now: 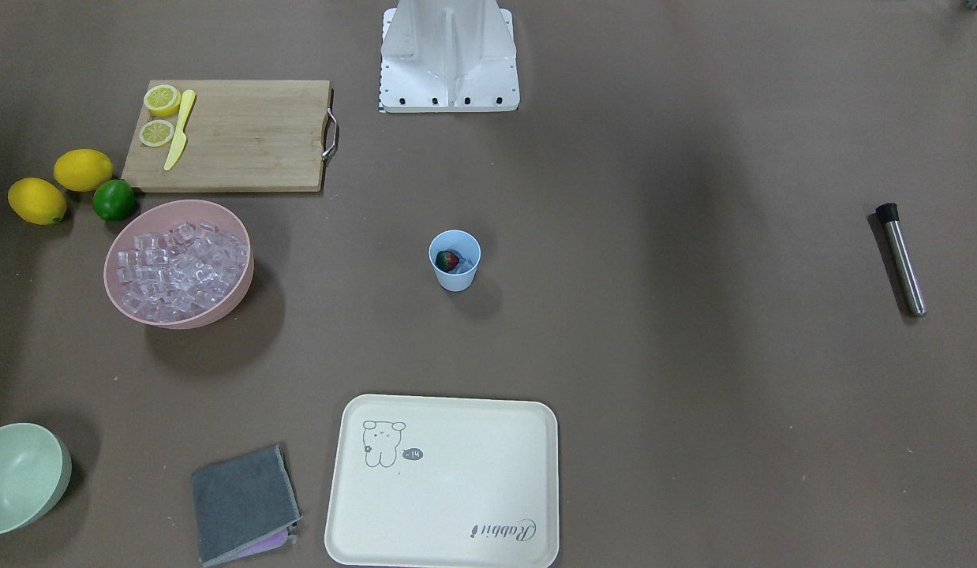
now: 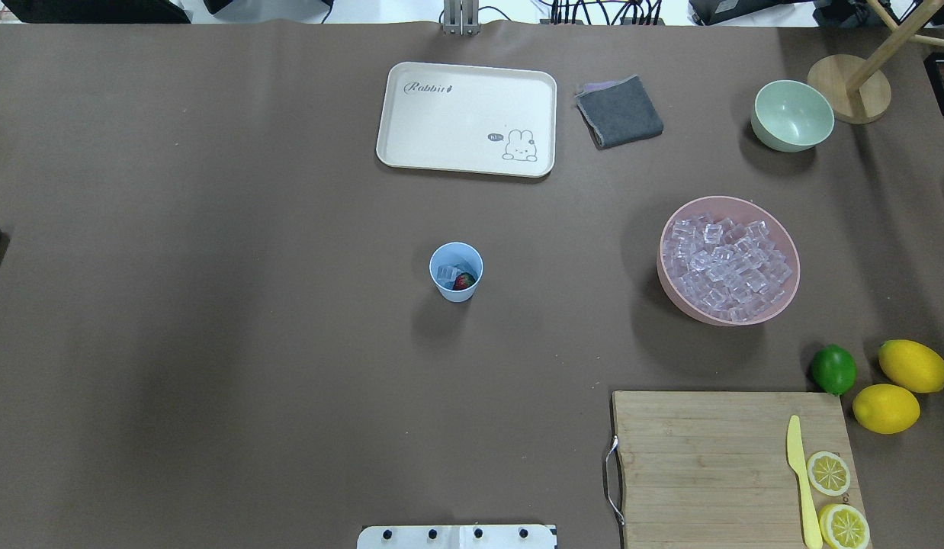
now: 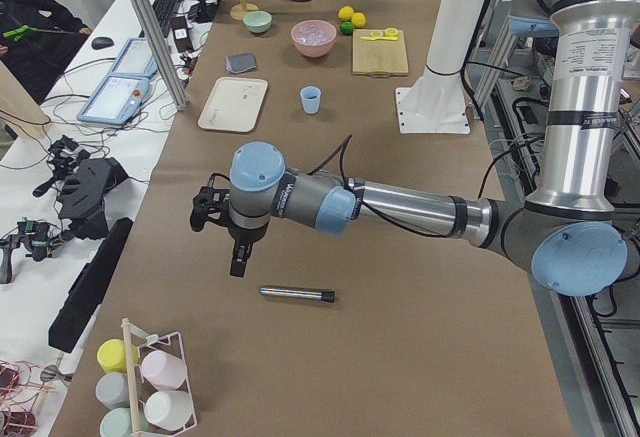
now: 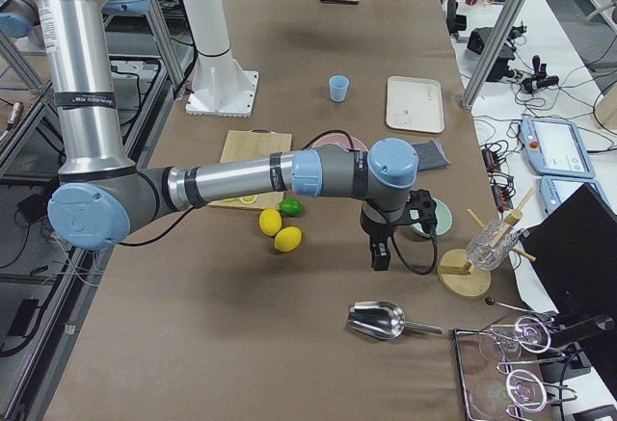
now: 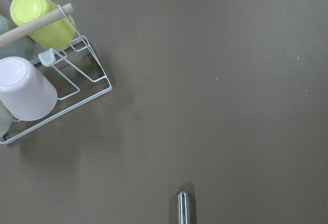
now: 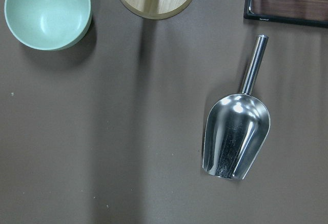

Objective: Mash ice and strawberries in cup

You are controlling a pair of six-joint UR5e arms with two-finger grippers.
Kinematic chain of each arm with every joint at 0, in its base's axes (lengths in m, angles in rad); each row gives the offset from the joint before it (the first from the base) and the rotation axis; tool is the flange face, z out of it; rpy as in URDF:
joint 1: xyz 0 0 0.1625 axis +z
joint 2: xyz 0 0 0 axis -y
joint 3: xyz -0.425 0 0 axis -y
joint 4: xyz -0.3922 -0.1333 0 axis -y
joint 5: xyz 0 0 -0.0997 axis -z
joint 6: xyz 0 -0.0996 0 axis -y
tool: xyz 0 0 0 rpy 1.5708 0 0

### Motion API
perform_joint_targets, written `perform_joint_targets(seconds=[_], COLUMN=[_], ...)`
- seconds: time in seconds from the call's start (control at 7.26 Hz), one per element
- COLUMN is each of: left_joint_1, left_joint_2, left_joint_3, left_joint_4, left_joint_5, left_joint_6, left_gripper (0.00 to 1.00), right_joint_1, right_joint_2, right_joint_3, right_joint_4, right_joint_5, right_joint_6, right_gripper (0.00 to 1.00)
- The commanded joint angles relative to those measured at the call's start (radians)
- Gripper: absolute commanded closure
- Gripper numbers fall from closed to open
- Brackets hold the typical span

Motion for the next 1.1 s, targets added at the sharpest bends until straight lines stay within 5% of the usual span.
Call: perform_joint_targets(seconds=[0.0, 0.14, 0.96], left_joint_1=[0.023, 0.023, 0.021], left_joint_2=[-0.084, -0.12, -0.123], left_joint_3=[0.091, 0.183, 0.173], left_joint_4=[0.083, 0.073, 0.07], left_joint_5=[-0.003, -0.008, -0.008], left_joint_6=[0.014, 0.031, 0.03], left_gripper=[0.01, 0.01, 0.01], right_joint_1=[0.0, 0.0, 0.0], right_joint_2=[0.004, 0.004, 0.007], right_joint_3=[-0.007, 0.001, -0.054], right_joint_4=[0.003, 0.003, 0.005], right_joint_5=[-0.008, -0.005, -0.003], right_joint_6=[0.006, 0.018, 0.027], right_gripper=[0.0, 0.0, 0.0])
